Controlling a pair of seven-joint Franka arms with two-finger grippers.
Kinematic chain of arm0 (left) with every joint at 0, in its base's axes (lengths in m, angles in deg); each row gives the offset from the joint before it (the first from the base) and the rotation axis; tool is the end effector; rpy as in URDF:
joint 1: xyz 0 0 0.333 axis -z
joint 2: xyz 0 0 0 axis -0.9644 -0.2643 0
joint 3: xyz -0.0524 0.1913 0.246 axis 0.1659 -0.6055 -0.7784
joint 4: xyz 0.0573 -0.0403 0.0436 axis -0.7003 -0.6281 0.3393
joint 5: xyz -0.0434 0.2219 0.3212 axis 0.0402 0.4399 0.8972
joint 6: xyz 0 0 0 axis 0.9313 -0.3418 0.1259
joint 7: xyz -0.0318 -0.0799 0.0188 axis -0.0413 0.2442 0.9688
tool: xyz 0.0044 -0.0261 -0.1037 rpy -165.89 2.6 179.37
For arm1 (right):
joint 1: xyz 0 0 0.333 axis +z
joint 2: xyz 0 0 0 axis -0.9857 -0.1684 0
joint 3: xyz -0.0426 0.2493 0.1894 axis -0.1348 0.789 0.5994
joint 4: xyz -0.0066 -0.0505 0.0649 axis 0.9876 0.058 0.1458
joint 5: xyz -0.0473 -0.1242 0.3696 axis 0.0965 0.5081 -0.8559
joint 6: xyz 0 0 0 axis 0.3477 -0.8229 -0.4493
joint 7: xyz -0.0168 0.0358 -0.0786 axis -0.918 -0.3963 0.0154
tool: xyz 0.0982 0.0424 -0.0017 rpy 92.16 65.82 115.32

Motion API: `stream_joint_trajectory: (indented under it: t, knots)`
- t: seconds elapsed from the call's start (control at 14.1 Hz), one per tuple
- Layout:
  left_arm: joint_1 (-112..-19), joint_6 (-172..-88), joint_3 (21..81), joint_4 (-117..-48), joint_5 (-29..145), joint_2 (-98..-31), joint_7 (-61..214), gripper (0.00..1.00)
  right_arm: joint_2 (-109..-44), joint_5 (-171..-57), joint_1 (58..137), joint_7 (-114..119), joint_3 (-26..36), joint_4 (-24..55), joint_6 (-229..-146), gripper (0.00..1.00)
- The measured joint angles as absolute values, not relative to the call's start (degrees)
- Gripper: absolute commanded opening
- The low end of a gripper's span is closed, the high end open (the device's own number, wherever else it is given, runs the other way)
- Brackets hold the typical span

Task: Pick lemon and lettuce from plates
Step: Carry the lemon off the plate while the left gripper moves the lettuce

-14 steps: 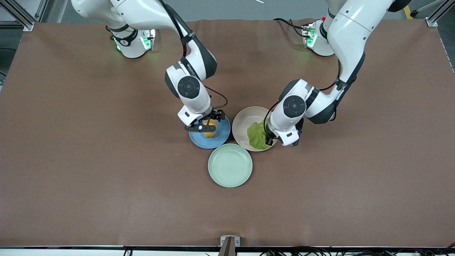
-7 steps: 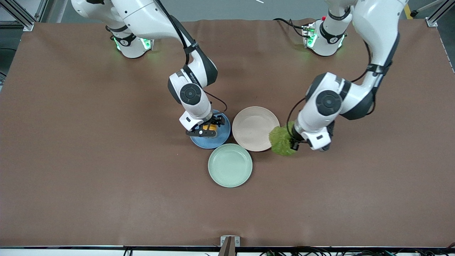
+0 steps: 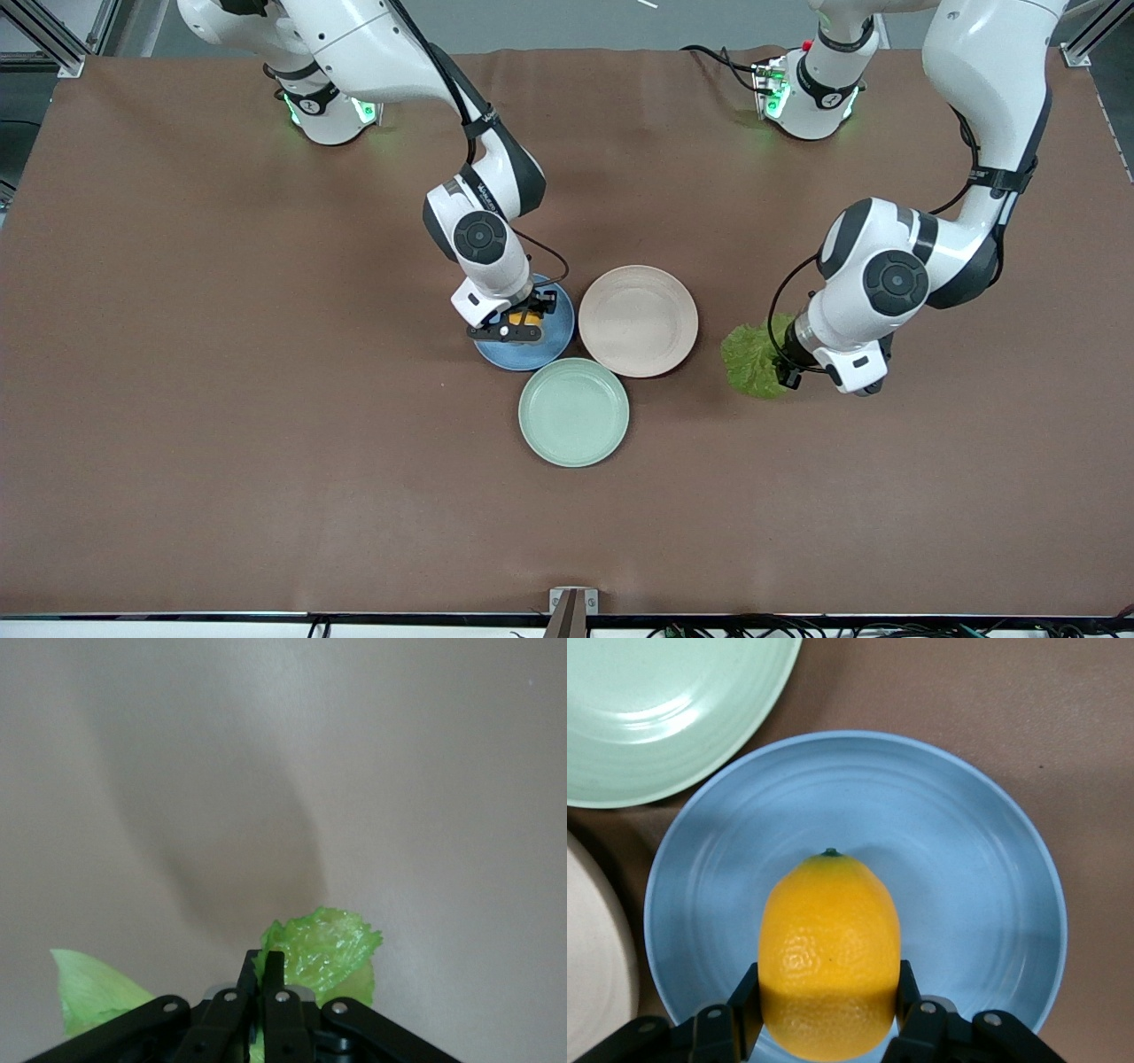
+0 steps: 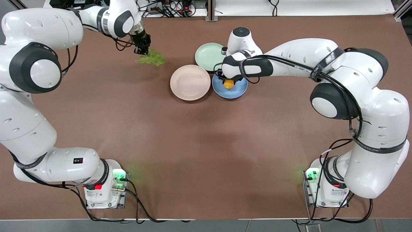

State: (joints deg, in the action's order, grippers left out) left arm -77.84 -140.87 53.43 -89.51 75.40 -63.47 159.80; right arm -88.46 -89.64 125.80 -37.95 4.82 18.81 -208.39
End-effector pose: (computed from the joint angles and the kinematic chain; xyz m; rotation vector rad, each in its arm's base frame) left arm 0.6114 -0.1730 0.3024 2.5922 1.7646 -0.0523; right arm 0.5016 0.4279 0.2126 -3.0654 0.1057 0.1034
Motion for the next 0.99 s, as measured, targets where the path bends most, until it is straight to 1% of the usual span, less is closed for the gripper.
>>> stream_joint_trajectory:
  t: [0.21, 0.35, 0.5, 0.64, 0.78, 0.85, 0.92, 0.99]
  knots:
    - [-80.94, -140.84, 53.36, -89.90, 75.41, -63.93, 155.99, 0.00, -87.86, -89.64, 125.72, -37.94, 4.25, 17.61, -206.86, 0.27]
    - [-83.10, -140.84, 53.30, -89.98, 76.09, -64.89, 153.88, 0.00, -84.42, -89.63, 125.65, -37.62, 1.58, 15.43, -198.45, 0.27]
    - [-85.27, -140.91, 53.32, -89.97, 78.78, -66.17, 153.37, 0.00, -78.24, -88.54, 125.37, -34.77, -2.68, 14.14, -187.29, 0.27]
    - [-87.28, -141.77, 53.31, -89.95, 79.82, -67.95, 152.98, 0.01, -71.74, -85.63, 124.87, -30.03, -8.11, 14.15, -177.79, 0.27]
    - [-88.00, -143.29, 53.31, -89.94, 80.06, -69.85, 152.24, 0.01, -67.40, -83.29, 123.86, -22.88, -14.19, 14.86, -171.97, 0.28]
    - [-88.00, -143.93, 53.32, -89.93, 80.26, -70.64, 152.22, 0.01, -66.47, -82.95, 122.68, -18.15, -16.97, 15.52, -170.82, 0.28]
    - [-87.97, -144.63, 53.36, -89.94, 80.42, -71.29, 152.22, 0.05, -66.31, -82.83, 120.62, -13.02, -19.04, 16.42, -170.65, 0.28]
    - [-87.96, -145.25, 53.39, -89.94, 80.55, -71.80, 152.22, 0.14, -66.52, -82.76, 117.50, -7.94, -20.13, 17.74, -171.46, 0.28]
